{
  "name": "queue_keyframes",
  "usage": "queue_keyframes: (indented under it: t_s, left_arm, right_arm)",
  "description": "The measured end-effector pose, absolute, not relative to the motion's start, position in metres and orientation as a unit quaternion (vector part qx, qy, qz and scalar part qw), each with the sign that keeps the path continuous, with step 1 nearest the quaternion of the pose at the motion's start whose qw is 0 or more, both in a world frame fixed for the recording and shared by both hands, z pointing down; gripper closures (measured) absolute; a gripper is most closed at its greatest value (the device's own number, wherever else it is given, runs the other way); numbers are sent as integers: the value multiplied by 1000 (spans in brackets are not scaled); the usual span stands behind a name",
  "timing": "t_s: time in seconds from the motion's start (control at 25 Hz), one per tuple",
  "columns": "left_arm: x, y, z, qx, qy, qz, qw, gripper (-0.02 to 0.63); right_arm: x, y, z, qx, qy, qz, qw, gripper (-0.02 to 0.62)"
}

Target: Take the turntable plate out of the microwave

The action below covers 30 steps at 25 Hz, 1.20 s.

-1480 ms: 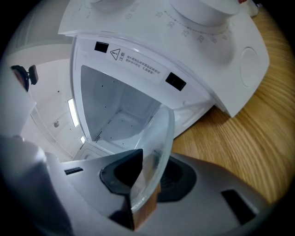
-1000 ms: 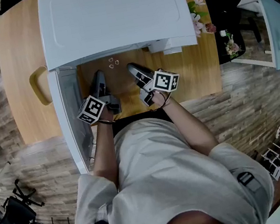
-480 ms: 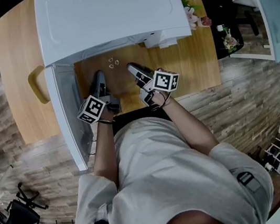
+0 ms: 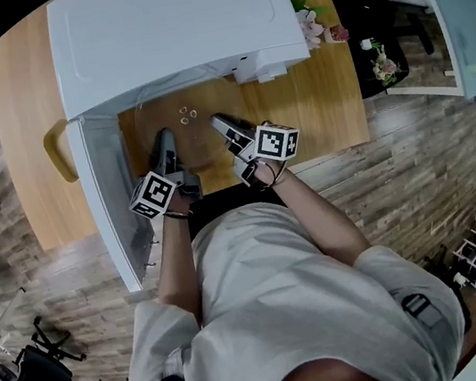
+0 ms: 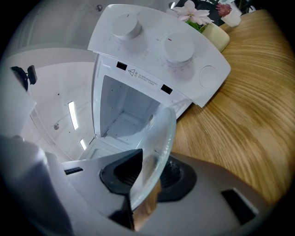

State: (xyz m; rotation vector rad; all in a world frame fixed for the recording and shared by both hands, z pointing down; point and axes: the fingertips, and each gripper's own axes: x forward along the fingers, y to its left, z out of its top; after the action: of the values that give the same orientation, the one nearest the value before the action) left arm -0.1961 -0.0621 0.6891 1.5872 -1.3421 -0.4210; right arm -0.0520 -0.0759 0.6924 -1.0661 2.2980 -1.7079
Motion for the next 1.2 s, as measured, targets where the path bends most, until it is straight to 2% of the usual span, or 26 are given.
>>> queue_keyframes:
  t_s: [0.56, 1.2]
  left_arm:
    - [-179, -35, 678, 630, -576, -193, 483, 485]
    - [-167, 5, 643, 623, -608, -216, 441, 477]
  right_arm:
    - [-40, -61, 680, -311, 771, -555, 11, 493]
    - [-32, -35, 643, -254, 812, -525, -13, 488]
